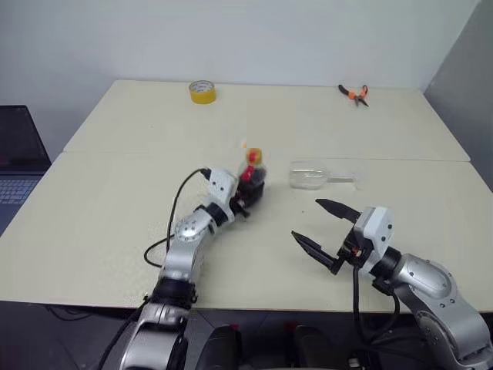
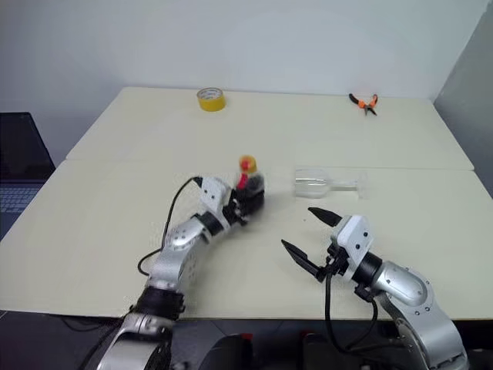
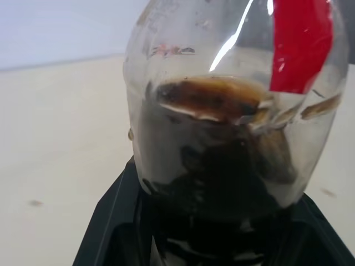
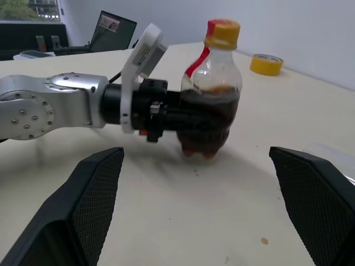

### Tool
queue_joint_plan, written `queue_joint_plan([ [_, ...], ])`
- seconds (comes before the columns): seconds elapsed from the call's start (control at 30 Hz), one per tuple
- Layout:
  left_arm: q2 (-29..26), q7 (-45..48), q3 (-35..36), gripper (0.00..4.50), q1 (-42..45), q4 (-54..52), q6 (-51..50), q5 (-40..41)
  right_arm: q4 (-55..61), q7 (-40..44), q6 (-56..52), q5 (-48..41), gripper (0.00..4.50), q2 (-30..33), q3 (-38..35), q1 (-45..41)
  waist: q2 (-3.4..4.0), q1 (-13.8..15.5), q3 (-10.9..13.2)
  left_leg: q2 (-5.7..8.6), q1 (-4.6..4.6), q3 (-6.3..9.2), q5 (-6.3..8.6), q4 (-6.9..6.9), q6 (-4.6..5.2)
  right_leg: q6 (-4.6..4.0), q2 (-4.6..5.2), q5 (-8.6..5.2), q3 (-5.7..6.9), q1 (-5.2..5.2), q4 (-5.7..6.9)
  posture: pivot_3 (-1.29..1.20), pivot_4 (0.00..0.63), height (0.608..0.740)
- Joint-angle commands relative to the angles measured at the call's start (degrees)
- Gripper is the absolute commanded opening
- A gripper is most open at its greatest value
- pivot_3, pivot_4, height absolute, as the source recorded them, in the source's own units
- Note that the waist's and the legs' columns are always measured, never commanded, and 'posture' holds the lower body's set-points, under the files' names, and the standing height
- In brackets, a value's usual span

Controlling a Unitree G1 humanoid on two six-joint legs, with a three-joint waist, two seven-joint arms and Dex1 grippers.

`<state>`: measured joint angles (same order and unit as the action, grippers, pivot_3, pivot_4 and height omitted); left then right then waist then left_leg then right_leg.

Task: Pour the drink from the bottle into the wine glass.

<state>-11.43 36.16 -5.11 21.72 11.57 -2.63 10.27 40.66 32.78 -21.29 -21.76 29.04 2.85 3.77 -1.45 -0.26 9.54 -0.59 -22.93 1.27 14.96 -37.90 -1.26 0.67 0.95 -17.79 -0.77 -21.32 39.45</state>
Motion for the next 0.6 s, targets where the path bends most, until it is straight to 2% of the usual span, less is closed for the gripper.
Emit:
queue_joint_plan([
  [0.03, -2.01, 4.82, -3.33, 1.84, -2.52, -11.82, -4.20, 2.79, 5.43, -2.66, -3.53, -3.05, 4.50, -0.47, -1.61, -2.17, 0.00, 0.02, 0.00, 0.00, 0.00, 0.01, 0.02, 0.00, 0.04, 0.00, 0.00, 0.00, 0.00, 0.00, 0.02, 0.00, 0.150, 0.740],
  [0.13, -2.73, 10.08, -7.44, 1.84, -4.27, -17.09, -7.99, 5.59, 7.31, -4.16, -7.28, -6.89, 4.50, -0.94, -2.76, -4.60, 0.05, -0.02, 0.01, 0.01, 0.01, 0.00, 0.03, 0.00, 0.04, 0.00, 0.00, 0.00, -0.02, 0.01, 0.02, 0.00, 0.150, 0.740],
  [0.33, -4.40, 17.63, -9.16, 1.83, -2.13, -17.94, -13.12, 10.18, 10.33, -1.30, -11.92, -13.81, 4.50, 4.42, -5.76, -4.72, 0.04, 0.14, 0.01, 0.06, 0.00, 0.01, 0.04, -0.03, 0.08, 0.00, 0.03, 0.00, 0.01, 0.09, -0.09, 0.00, 0.150, 0.740],
  [0.6, -5.43, 22.14, -10.55, 1.82, 0.84, -12.97, -10.48, 7.59, 10.63, -3.59, -15.46, -19.83, 4.50, 5.48, -6.74, -9.25, 0.04, -0.03, 0.01, 0.01, 0.00, 0.01, 0.05, 0.00, 0.09, 0.00, -0.09, -0.01, -0.05, 0.06, -0.09, 0.00, 0.150, 0.740],
])
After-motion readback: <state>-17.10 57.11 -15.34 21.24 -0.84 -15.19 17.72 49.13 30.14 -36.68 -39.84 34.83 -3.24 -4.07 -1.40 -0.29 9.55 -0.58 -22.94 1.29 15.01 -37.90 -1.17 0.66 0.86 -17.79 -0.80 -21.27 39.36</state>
